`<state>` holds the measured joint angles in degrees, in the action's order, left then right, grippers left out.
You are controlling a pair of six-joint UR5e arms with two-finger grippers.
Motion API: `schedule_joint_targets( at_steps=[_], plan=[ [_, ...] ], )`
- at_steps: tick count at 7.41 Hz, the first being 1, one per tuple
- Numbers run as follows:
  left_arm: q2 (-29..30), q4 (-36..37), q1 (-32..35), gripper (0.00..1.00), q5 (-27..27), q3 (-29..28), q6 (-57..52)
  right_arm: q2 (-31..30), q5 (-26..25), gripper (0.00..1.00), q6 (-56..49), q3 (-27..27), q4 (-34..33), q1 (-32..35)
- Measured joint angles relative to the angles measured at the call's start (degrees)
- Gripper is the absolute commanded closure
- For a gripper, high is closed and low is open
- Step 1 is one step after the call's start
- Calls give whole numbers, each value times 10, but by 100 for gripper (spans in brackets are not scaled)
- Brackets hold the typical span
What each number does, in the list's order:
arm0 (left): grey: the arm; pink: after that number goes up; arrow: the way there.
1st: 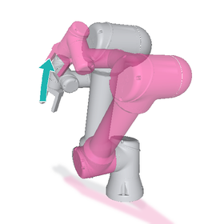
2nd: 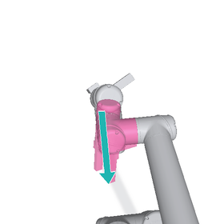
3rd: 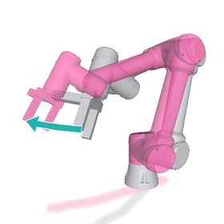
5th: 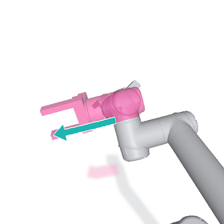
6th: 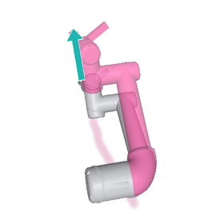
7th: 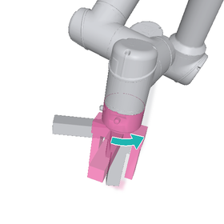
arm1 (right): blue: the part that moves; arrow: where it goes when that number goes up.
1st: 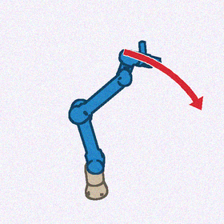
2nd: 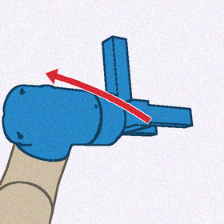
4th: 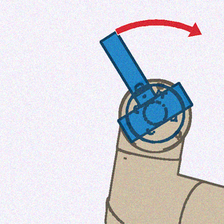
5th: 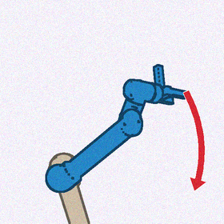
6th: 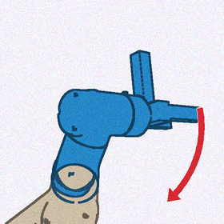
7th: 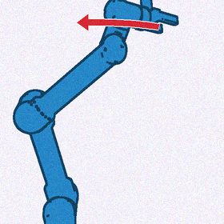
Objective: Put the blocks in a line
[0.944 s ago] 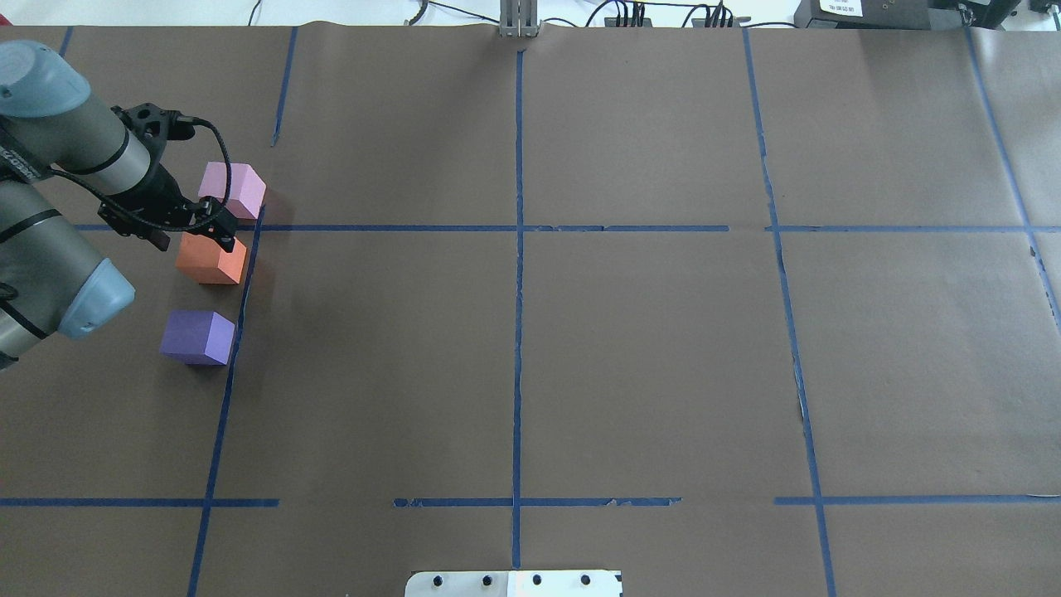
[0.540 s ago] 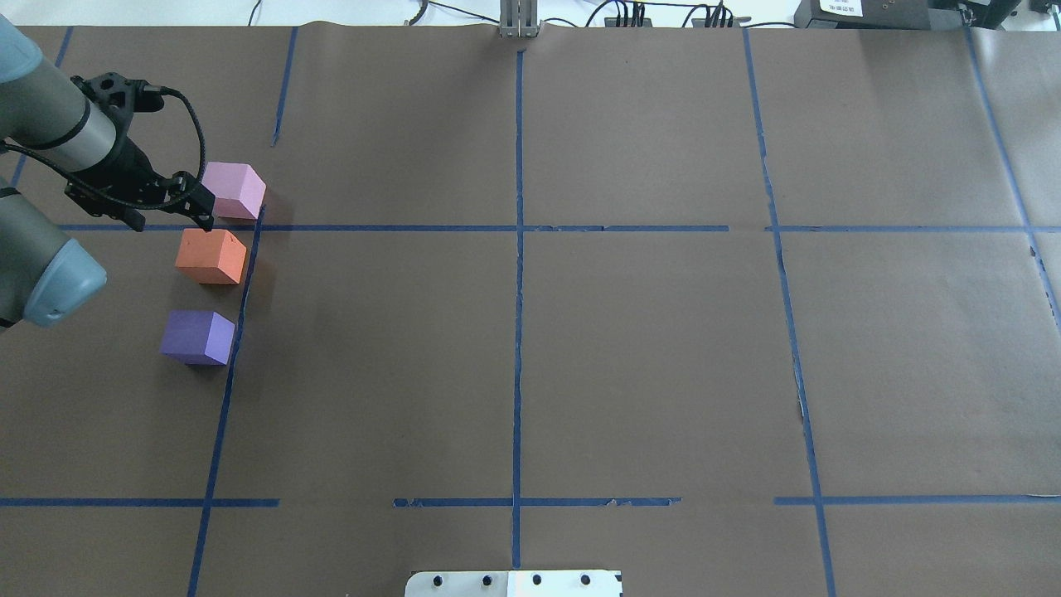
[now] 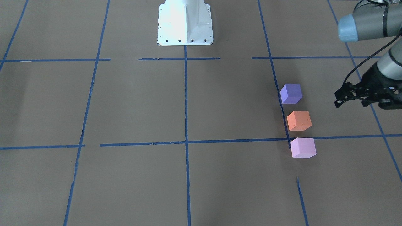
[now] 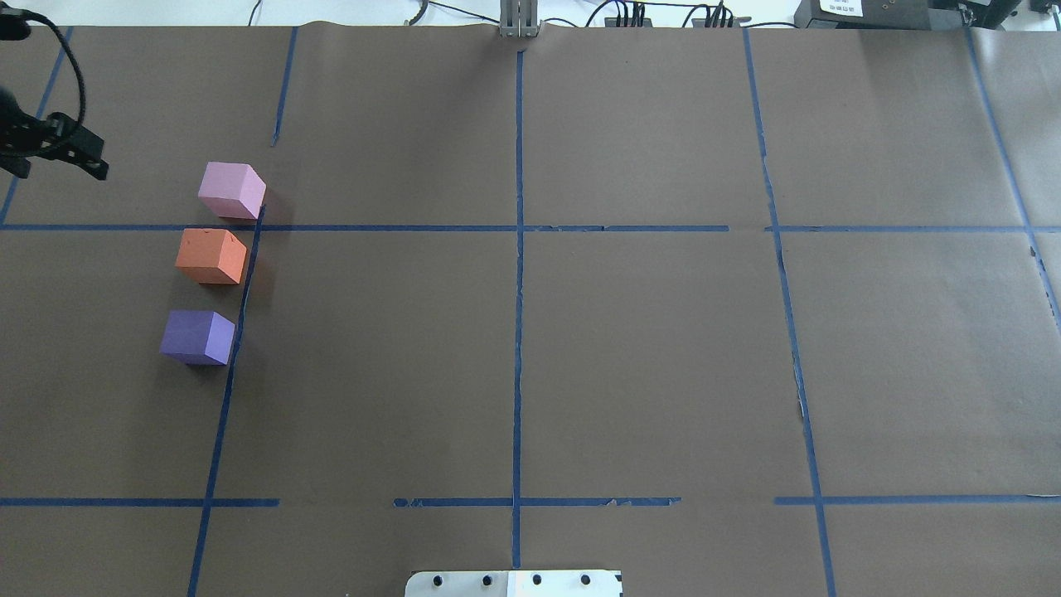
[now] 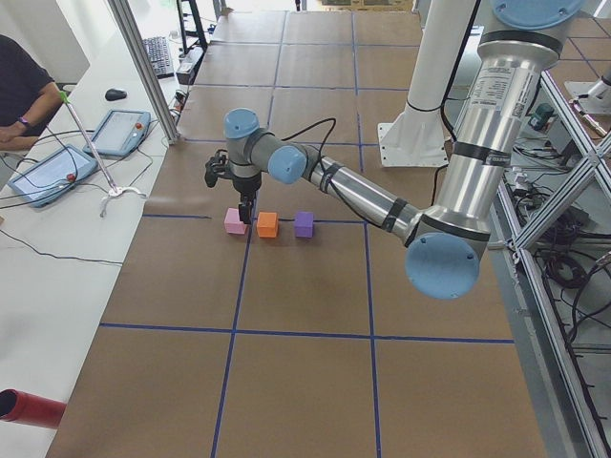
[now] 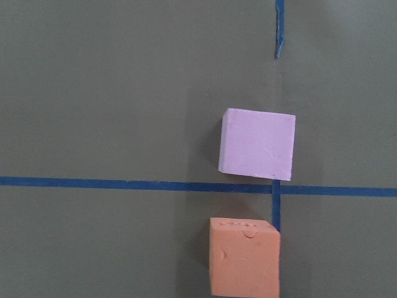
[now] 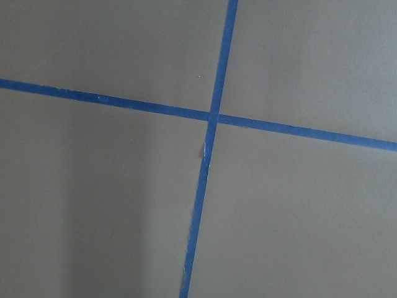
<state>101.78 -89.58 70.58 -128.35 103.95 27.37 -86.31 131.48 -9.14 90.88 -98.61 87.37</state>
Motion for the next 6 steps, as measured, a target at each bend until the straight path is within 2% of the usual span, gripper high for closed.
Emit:
schedule_joint_targets(
  at_steps=[3,6],
  plan=[
    [-92,-43,118,0,-19,-31,-203,0,0,0,0,0,0,0],
    [-132,-98,157,0,-23,-69,-242,0,0,0,0,0,0,0]
  ],
)
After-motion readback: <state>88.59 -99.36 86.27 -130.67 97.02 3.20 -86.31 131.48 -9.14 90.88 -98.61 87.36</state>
